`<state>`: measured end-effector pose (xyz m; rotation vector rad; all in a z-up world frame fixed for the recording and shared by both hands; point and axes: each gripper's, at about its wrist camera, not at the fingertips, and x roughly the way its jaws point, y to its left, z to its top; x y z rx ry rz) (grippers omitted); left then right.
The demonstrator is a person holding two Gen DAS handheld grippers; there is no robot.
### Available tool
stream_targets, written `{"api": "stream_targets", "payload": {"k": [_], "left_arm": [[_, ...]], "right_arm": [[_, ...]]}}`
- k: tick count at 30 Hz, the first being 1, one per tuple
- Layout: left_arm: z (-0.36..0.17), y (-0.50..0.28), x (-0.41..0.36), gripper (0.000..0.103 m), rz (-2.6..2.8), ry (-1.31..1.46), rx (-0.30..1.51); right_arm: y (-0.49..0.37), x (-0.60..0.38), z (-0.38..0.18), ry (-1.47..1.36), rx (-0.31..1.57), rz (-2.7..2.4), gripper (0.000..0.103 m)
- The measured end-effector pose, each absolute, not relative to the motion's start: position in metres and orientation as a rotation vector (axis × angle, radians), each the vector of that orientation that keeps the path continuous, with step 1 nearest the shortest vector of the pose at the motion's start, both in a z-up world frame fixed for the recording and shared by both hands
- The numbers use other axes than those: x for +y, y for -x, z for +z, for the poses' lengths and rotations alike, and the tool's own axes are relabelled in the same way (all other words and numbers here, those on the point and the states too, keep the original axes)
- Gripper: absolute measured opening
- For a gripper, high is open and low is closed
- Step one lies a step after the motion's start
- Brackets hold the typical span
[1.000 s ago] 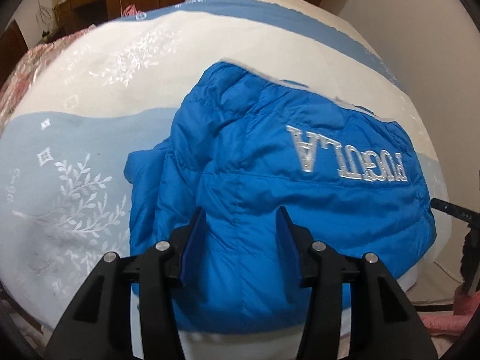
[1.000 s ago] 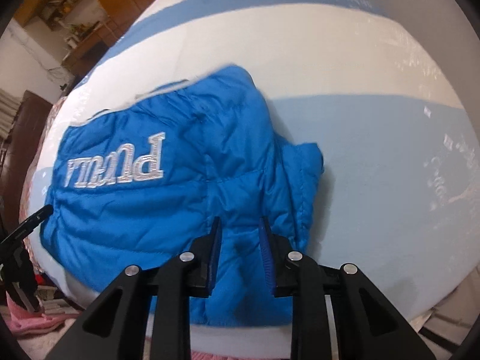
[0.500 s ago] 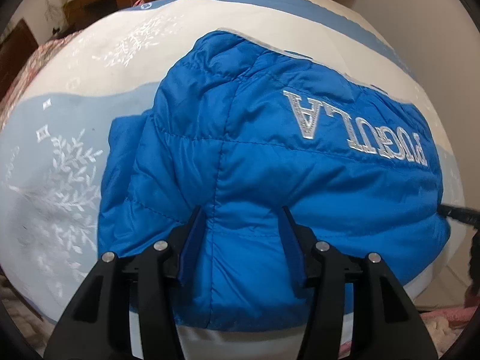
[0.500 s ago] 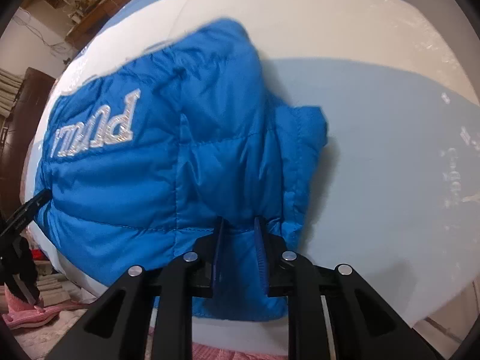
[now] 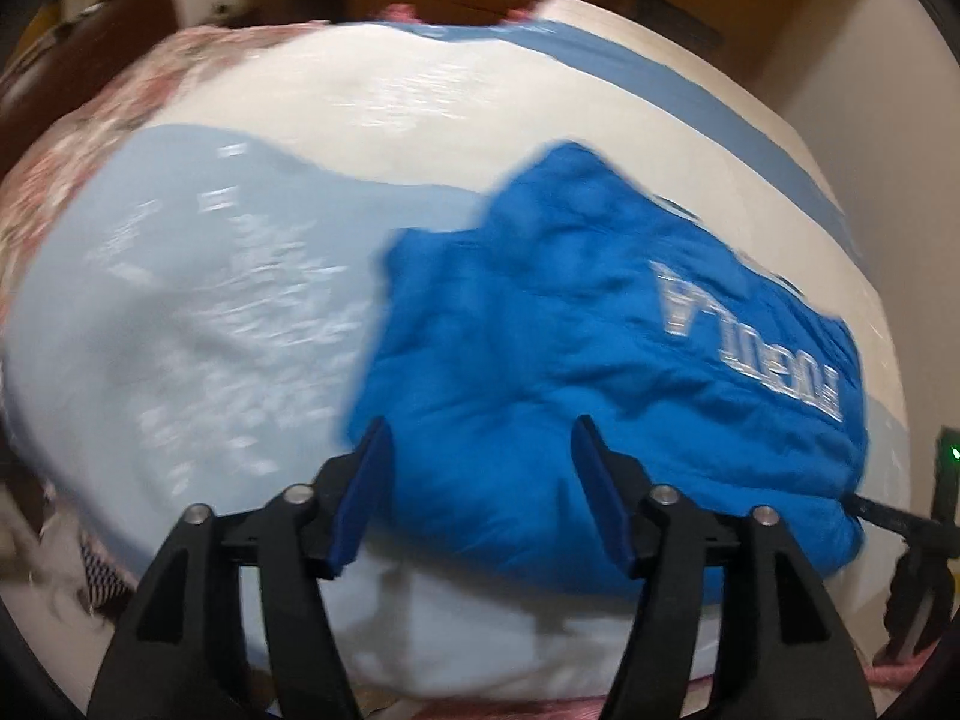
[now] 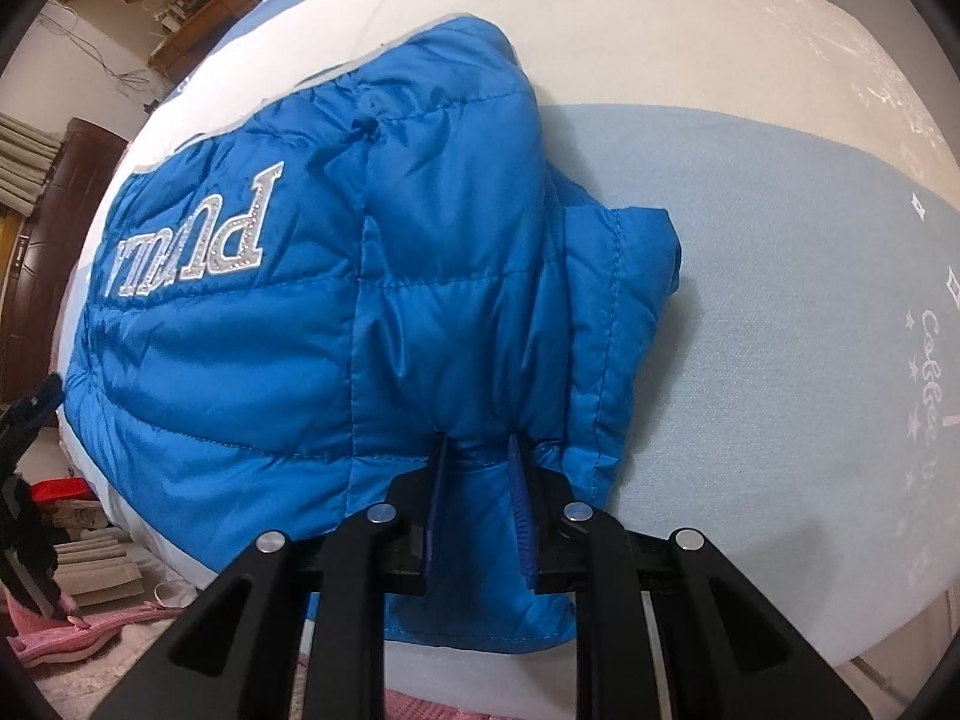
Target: Fold large clothes
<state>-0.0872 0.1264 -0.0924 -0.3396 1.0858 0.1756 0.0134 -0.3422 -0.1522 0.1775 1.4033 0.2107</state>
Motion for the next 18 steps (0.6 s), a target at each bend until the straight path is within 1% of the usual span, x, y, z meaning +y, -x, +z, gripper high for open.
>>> {"api": "stream_targets", "payload": {"k": [5,10,15,18], "left_arm": [[-0.108,0.116,0.157,0.066,0.225,0.550,1.086],[-0.131,0.123,0.168,0.067,0.185,0.803,1.026],[-0.144,0.109,0.168,0.068,0.173,0.856,1.003],[-0.155,0.097,0.170,0.071,0.178,0.866,1.016]], "right_arm": [[-0.016,-0.343,-0.151,-0.172,1.416,0.227,0.019],[-0.018,-0.342,-0.150,-0.156,1.423,0.241,0.019],[-0.020,-0.342,-0.150,-0.147,1.426,0.249,0.019],[-0.019,-0.341,-0.150,-0.146,1.425,0.249,0.019]]}}
